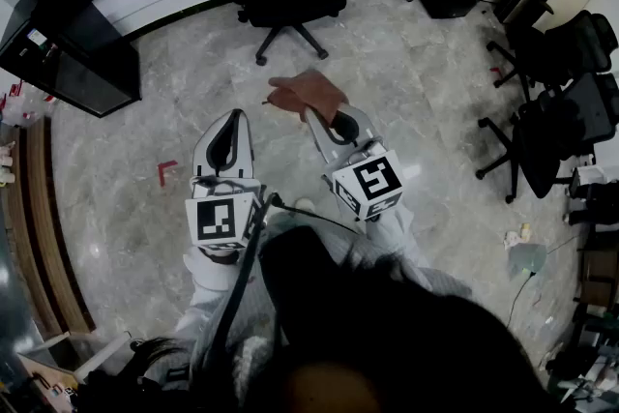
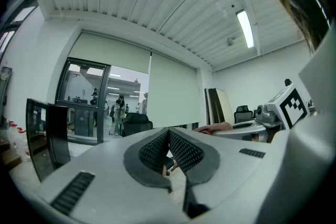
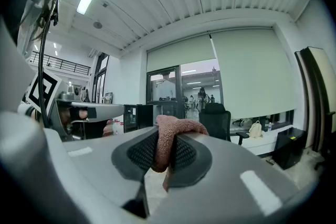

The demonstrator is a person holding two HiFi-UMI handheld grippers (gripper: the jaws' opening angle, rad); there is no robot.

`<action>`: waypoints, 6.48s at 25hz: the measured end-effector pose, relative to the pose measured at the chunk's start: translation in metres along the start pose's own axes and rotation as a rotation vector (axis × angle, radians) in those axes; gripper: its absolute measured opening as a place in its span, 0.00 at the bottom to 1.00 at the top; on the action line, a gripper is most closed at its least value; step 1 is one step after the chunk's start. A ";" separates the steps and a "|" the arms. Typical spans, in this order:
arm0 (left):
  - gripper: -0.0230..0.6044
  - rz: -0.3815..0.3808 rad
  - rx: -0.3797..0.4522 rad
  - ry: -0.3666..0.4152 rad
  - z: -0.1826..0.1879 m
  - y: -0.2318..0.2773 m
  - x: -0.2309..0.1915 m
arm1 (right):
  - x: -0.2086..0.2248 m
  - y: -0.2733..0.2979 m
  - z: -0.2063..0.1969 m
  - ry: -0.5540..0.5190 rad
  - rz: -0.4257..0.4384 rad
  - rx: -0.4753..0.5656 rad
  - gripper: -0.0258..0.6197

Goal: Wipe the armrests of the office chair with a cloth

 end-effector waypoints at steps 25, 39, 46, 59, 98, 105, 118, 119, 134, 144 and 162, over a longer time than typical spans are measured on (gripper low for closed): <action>0.04 0.035 -0.051 0.003 -0.026 0.059 -0.015 | 0.050 0.041 -0.022 0.033 0.011 -0.021 0.09; 0.04 -0.019 -0.049 0.002 -0.021 0.270 -0.206 | 0.134 0.301 0.013 0.003 -0.031 -0.038 0.09; 0.04 -0.048 -0.113 0.000 -0.036 0.382 -0.272 | 0.197 0.418 0.014 0.043 -0.066 -0.089 0.09; 0.04 0.130 -0.127 -0.017 -0.040 0.623 -0.337 | 0.393 0.612 0.022 0.021 0.099 -0.113 0.09; 0.04 0.339 -0.361 -0.145 -0.165 0.730 -0.458 | 0.444 0.951 -0.200 0.198 0.551 -0.880 0.09; 0.04 0.310 -0.358 -0.147 -0.167 0.746 -0.459 | 0.411 0.865 -0.199 0.137 0.748 -0.892 0.09; 0.04 0.371 -0.395 -0.163 -0.172 0.715 -0.462 | 0.464 1.024 -0.200 -0.021 0.437 -0.840 0.09; 0.05 0.379 -0.395 -0.165 -0.172 0.711 -0.464 | 0.465 1.036 -0.198 -0.023 0.405 -0.847 0.09; 0.04 0.363 -0.353 -0.151 -0.167 0.713 -0.469 | 0.386 0.866 -0.193 0.017 0.734 -0.888 0.09; 0.05 0.336 -0.388 -0.146 -0.174 0.720 -0.458 | 0.409 0.890 -0.192 0.006 0.766 -0.884 0.09; 0.04 0.380 -0.410 -0.161 -0.178 0.700 -0.468 | 0.462 1.034 -0.198 0.133 0.318 -0.881 0.09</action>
Point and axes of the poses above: the fingertips, and each gripper's own axes: y forward along the fingers, x to its right, z out of its top, the point moved 9 cm from there along -y, backward along the fingers, and after that the axes turned 2 degrees about -x, right-handed, at the moved point
